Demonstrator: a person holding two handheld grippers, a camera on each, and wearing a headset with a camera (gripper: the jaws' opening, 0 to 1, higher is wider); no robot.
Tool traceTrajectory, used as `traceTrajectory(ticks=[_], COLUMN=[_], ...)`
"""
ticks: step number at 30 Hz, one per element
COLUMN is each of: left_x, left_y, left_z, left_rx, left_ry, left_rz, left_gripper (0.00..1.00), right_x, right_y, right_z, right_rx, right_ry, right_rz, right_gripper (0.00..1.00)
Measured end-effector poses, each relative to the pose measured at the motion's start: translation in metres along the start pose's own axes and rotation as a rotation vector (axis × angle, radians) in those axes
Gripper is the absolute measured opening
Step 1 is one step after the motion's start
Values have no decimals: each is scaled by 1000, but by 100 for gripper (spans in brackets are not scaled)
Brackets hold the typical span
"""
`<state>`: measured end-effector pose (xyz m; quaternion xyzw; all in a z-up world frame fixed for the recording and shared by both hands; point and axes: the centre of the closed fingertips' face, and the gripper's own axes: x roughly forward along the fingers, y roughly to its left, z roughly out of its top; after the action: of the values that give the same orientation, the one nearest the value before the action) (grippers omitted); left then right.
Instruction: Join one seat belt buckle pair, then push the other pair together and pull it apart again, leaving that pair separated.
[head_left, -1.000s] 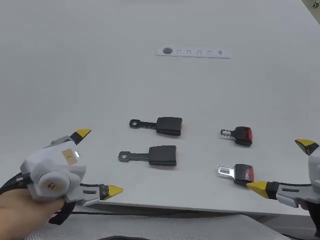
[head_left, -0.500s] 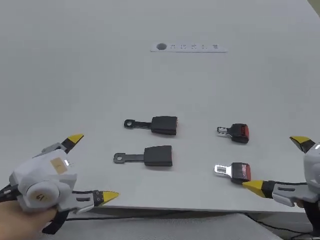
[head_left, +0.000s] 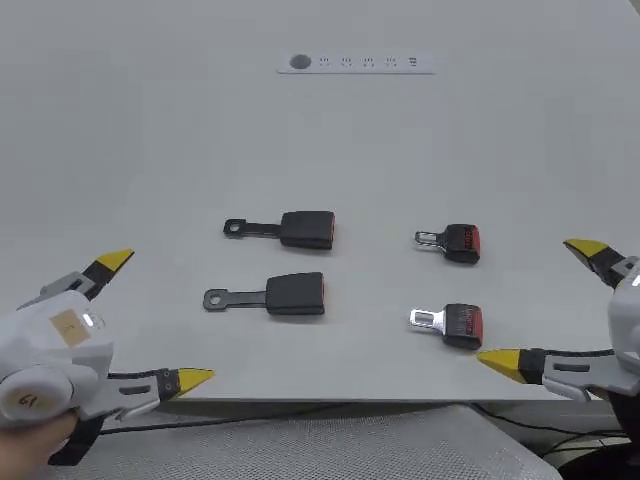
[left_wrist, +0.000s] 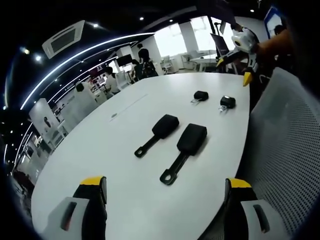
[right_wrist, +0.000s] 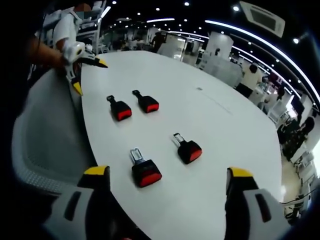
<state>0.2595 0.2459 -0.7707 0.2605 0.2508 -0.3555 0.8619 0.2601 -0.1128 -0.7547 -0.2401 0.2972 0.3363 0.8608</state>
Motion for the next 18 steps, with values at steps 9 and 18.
traceTrajectory(ticks=[9,18], left_x=[1,2], left_y=[5,5], left_z=[-5,-13], left_rx=[29,34], left_ry=[39,65], left_rz=[28,20], left_gripper=[100,100], right_x=[-10,-10], right_y=[-11,-15], right_z=[12,-3], right_rx=[23,50], right_ry=[-51,-27], right_rz=[1,-14], right_gripper=[86,100])
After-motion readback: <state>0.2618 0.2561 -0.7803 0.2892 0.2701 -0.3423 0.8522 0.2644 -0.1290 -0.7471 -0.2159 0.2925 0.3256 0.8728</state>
